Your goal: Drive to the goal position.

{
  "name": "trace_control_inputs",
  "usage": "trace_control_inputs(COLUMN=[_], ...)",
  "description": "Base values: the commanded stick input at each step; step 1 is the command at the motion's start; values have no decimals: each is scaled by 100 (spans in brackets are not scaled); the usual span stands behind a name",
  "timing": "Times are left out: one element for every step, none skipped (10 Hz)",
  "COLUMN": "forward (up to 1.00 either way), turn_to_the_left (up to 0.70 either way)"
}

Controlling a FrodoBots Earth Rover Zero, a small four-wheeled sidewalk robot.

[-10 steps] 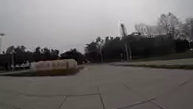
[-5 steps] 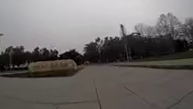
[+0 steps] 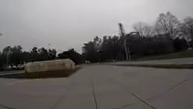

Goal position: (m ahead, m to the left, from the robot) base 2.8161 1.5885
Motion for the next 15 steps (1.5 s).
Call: trace_control_inputs(forward=[70, 70, 70, 70, 70, 70, 70, 70, 70, 70, 70, 70, 70, 70, 70], turn_to_the_left=[-1, -1, -1, -1, -1, -1, -1, -1, -1, -1, -1, -1, -1, -1, -1])
